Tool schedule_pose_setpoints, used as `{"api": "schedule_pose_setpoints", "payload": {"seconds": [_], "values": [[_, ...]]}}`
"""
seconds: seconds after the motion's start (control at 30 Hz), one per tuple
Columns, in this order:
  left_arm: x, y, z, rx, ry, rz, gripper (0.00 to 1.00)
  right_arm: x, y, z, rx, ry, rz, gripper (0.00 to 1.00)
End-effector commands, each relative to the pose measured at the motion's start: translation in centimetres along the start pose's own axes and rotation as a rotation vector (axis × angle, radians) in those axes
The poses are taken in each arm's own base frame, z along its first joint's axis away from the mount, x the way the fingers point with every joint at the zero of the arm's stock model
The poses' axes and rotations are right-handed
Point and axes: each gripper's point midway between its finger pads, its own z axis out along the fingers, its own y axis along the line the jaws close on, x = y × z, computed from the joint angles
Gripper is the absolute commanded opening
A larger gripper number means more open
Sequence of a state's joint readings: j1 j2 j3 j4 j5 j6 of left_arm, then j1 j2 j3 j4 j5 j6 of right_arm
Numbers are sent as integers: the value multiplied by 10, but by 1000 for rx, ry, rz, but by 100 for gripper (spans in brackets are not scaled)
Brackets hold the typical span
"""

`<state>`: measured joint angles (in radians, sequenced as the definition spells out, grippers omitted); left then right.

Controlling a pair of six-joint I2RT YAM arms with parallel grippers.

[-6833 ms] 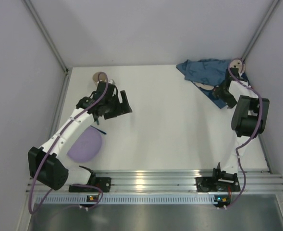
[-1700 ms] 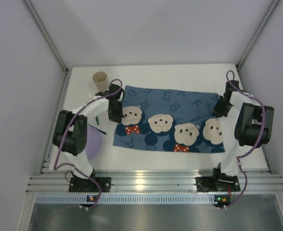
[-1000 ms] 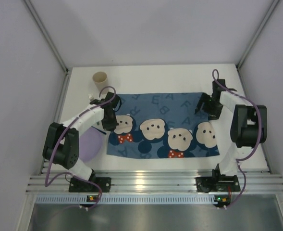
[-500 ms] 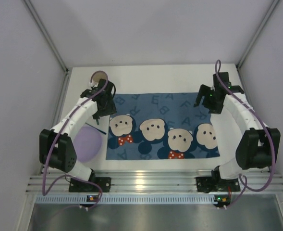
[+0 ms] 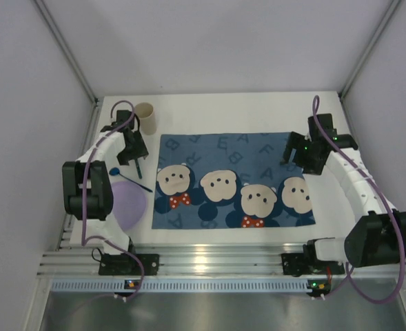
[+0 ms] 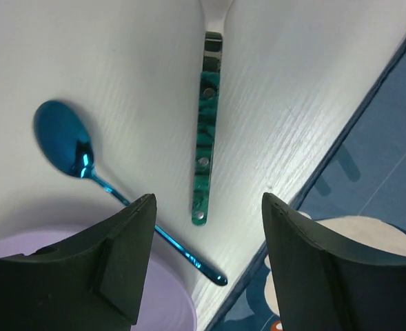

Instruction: Set the dinner table for one person

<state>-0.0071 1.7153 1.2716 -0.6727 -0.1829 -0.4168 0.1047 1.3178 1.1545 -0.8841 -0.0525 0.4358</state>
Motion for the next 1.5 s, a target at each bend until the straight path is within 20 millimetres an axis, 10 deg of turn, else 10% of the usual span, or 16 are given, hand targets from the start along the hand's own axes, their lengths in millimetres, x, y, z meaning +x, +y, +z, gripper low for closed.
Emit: {"api": "schedule_pose_setpoints", "payload": {"seconds": [0.0,0.37,0.8,1.0,1.13,1.33,1.47], "values": [[-30,-26,15,92,-69,40,68,9,-6,-10,26,-1,-24,86],[-32,-3,75,13,9,26,60,15,-12,-4,62,34,-12,86],[-16,42,95,-29,84,-84,0,5,-15,3,97,38,-33,86],[-68,72,42,-140,-70,-128,0,5,-13,-3,78,27,-48,86],[-99,56,-4,-74,-174,-167,0,5,-11,-12,60,10,-57,86],[-102,-17,-84,-6,-288,-77,0,15,-7,-33,9,-22,-31,86],[-60,-101,-122,136,-291,13,0,26,0,-47,-48,-23,1,86]]}}
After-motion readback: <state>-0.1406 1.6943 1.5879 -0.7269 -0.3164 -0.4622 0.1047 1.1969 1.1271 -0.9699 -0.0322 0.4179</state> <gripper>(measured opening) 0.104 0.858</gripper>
